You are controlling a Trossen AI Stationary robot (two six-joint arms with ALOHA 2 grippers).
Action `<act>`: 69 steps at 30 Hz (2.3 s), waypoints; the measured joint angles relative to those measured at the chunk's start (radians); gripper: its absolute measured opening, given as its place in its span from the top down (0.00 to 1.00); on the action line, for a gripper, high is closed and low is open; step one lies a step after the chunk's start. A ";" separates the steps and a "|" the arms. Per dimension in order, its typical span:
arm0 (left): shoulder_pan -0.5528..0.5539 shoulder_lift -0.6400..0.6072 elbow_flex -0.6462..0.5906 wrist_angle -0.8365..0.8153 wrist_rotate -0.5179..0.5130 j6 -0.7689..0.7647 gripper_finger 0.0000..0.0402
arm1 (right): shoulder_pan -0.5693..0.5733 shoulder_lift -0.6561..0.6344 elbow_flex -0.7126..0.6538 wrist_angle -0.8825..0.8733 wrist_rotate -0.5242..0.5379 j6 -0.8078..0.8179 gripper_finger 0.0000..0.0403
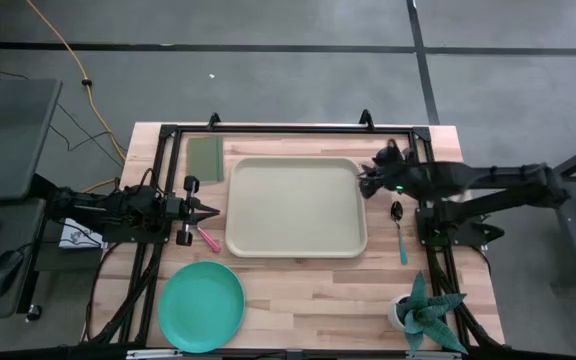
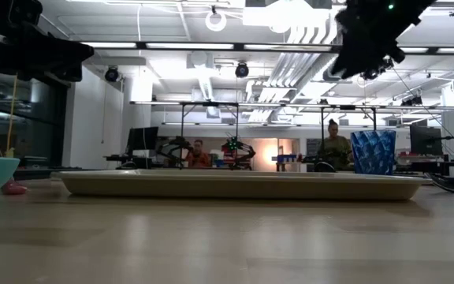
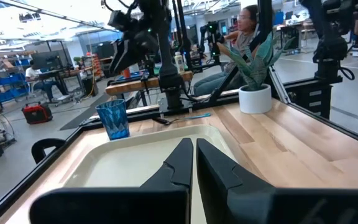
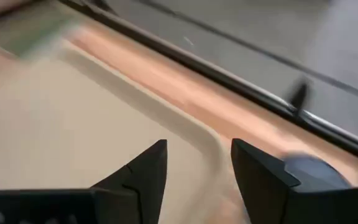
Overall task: Pick and place plate/cup/fork/spoon on tray
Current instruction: Put the blue glass on the top right of the light brown serving tray
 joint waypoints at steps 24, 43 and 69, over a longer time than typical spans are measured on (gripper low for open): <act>0.000 0.000 0.000 0.000 0.000 0.000 0.99 | -0.355 0.465 0.095 -0.260 -0.170 0.013 0.57; 0.000 0.000 0.000 0.000 0.000 0.000 0.99 | -0.404 0.589 0.097 -0.263 -0.194 -0.069 0.77; 0.000 0.000 0.000 0.000 0.000 0.000 0.99 | -0.077 0.767 0.469 -0.294 -0.359 -0.265 1.00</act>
